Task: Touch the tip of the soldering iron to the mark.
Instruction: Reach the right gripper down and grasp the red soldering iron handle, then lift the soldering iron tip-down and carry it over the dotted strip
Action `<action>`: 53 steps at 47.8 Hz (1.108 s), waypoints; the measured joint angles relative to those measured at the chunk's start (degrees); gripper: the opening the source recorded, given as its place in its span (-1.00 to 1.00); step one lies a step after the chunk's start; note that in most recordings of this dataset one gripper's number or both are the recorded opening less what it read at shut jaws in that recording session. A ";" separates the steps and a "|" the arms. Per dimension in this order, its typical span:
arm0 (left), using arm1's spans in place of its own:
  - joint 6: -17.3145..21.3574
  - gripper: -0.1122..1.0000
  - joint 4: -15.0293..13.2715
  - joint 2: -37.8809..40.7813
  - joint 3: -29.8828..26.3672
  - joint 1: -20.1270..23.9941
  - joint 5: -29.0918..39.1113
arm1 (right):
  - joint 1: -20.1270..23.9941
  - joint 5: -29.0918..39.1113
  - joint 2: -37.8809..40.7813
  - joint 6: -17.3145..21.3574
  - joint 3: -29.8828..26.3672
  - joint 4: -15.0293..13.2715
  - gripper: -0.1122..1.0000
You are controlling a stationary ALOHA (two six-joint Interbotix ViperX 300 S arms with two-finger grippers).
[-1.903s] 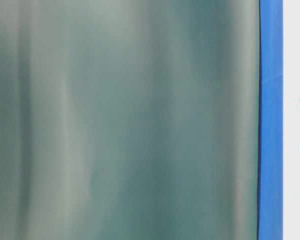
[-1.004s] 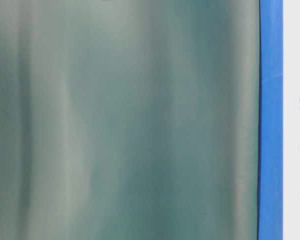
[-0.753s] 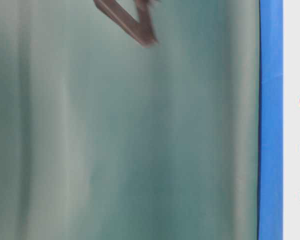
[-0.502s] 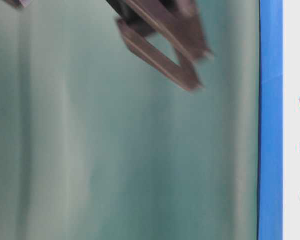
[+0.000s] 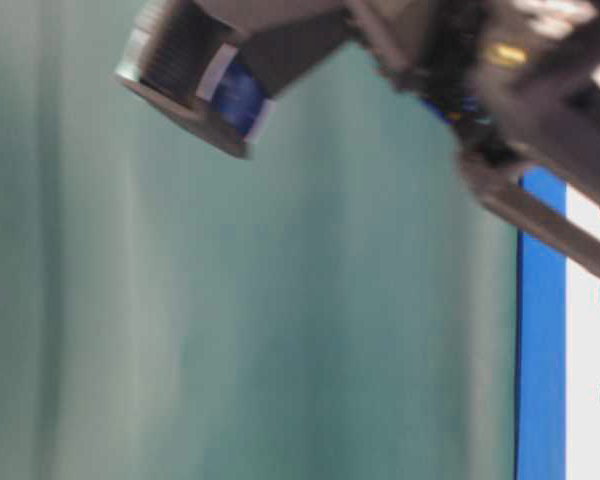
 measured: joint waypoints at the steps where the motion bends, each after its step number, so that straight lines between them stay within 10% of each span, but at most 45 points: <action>1: -0.09 -0.80 -0.09 0.00 0.09 0.00 0.00 | 0.18 -0.18 0.70 0.00 -0.18 0.35 0.78; 30: 0.00 -0.80 0.00 0.26 0.44 0.00 -0.09 | 3.34 -4.83 13.54 -0.35 -4.39 6.86 0.70; 45: -0.09 -0.80 -0.09 0.26 0.44 0.09 -0.09 | 4.13 -5.71 13.71 -2.02 -4.13 6.86 -0.65; 53: -0.09 -0.80 0.00 0.26 0.44 0.00 -0.26 | 4.22 -5.80 13.71 -2.64 -4.13 6.77 -0.69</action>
